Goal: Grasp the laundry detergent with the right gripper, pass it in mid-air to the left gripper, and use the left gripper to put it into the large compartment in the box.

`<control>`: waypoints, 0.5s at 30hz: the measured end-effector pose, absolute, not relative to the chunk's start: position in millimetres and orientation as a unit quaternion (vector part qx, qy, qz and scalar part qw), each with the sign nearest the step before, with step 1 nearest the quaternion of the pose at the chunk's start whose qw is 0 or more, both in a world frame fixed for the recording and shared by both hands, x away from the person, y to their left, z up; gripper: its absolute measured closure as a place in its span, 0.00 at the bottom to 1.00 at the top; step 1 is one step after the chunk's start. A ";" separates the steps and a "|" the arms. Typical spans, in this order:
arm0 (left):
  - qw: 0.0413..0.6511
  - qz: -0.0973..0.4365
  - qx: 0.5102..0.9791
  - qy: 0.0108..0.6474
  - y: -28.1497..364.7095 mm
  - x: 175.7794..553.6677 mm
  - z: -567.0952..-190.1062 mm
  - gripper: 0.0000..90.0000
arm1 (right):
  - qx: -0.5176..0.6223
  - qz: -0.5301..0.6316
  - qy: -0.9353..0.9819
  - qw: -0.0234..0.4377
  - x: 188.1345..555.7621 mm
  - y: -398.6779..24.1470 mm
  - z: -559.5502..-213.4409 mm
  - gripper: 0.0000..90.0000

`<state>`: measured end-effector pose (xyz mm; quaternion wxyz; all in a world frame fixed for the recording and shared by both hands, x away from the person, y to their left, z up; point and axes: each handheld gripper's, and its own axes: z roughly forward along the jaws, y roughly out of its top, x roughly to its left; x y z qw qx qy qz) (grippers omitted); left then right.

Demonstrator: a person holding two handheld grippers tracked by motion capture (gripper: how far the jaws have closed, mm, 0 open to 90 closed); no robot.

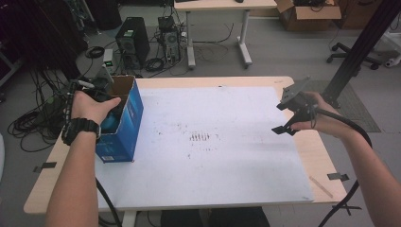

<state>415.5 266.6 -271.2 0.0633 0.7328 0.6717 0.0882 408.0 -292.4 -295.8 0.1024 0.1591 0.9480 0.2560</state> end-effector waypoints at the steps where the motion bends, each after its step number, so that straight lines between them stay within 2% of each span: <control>1: 0.063 0.088 0.733 0.671 266.4 415.5 -271.2 0.42 | 0.159 0.256 0.948 0.102 407.7 -292.4 -295.5 0.07; 11: 0.055 0.091 0.743 0.661 262.7 414.7 -269.6 0.39 | 0.158 0.255 0.949 0.100 406.2 -292.1 -295.4 0.07; 15: 0.053 0.096 0.744 0.660 262.1 413.4 -265.7 0.35 | 0.157 0.254 0.949 0.099 405.5 -291.1 -295.5 0.07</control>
